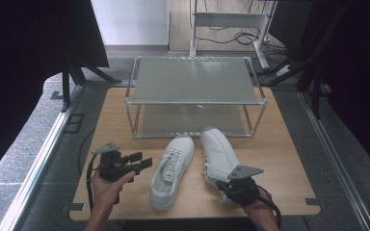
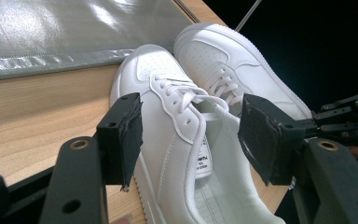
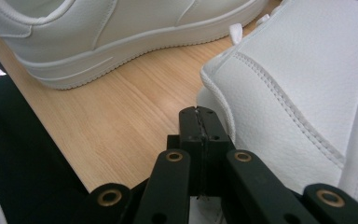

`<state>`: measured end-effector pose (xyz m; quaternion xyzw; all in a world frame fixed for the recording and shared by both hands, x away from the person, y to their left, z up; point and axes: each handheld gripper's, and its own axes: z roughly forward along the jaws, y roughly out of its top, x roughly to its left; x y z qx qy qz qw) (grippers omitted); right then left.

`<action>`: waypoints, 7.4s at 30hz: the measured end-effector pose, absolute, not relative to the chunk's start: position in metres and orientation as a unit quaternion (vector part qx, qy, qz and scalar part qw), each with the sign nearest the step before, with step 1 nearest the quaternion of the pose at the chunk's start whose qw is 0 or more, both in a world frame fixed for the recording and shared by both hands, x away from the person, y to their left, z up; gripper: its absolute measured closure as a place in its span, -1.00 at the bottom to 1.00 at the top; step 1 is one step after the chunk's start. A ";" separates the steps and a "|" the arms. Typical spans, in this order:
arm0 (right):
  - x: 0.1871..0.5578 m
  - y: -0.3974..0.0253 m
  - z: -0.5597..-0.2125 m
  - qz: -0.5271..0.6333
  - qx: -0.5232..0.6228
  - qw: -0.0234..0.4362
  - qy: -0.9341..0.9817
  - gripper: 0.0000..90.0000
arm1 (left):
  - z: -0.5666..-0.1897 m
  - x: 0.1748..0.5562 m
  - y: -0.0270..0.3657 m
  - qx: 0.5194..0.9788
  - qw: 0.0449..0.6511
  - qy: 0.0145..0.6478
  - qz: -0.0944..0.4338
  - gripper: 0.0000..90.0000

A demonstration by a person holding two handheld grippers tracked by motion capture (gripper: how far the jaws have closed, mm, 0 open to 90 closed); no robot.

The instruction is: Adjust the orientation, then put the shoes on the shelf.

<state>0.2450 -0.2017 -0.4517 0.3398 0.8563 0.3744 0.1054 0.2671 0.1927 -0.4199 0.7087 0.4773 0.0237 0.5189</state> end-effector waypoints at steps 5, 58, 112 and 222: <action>0.247 -0.210 -0.448 0.386 0.348 0.104 0.848 1.00 | -0.421 0.267 0.192 0.709 0.519 0.477 0.022 -0.11; 0.240 -0.284 -0.437 0.362 0.384 0.186 0.829 1.00 | -0.422 0.266 0.196 0.708 0.520 0.478 0.015 -0.10; 0.305 -0.313 -0.407 0.374 0.402 0.210 0.809 0.12 | -0.403 0.285 0.171 0.768 0.467 0.436 0.049 -0.08; 0.349 -0.327 -0.431 0.428 0.492 0.077 0.754 0.92 | -0.436 0.310 0.192 0.653 0.542 0.525 -0.059 0.84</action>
